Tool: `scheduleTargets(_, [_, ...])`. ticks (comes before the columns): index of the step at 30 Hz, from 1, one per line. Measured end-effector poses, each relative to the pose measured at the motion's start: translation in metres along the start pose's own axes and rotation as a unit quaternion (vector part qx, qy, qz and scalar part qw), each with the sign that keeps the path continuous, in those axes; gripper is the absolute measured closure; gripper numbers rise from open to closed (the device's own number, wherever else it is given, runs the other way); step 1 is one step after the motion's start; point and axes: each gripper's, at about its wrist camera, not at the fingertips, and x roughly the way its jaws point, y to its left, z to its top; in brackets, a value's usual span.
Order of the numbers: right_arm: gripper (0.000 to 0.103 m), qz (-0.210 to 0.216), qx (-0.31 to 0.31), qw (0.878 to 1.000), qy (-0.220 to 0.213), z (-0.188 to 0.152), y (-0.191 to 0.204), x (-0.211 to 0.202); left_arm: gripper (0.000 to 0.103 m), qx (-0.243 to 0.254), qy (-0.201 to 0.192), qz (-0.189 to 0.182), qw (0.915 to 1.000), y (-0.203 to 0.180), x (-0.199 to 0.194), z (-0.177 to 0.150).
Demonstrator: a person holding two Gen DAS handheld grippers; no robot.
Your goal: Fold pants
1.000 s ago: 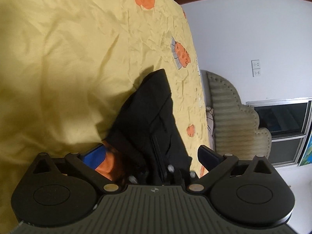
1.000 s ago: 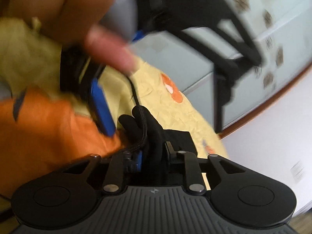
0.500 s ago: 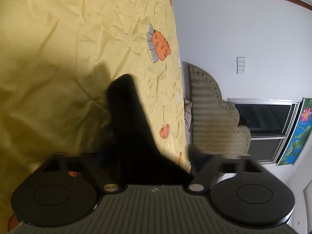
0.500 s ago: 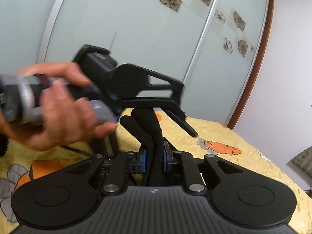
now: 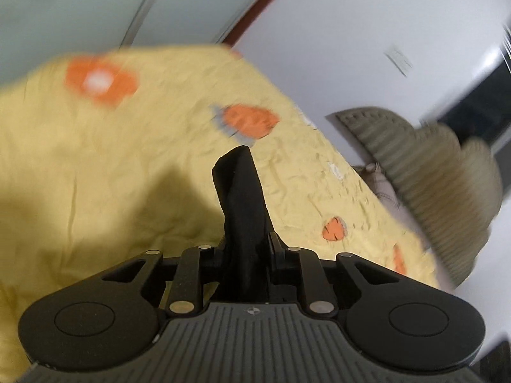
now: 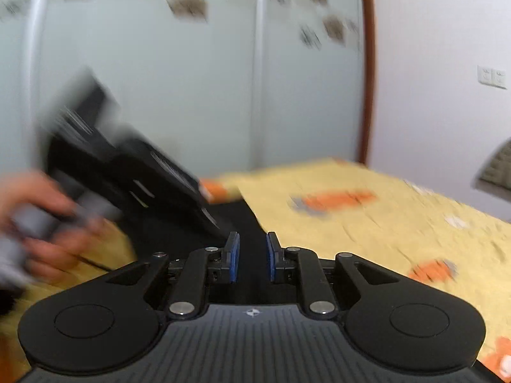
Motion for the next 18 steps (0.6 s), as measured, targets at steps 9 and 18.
scheduleTargets(9, [0.086,0.05,0.096,0.993,-0.052,-0.003,-0.025,-0.035,0.082,0.137,-0.065,0.002,0.9885,-0.116,-0.043,-0.045])
scheduleTargets(18, [0.086,0.007,0.189,0.978,-0.084,-0.041,-0.096,-0.135,0.075,0.183,-0.043,-0.056,0.9806,-0.225,-0.028,-0.123])
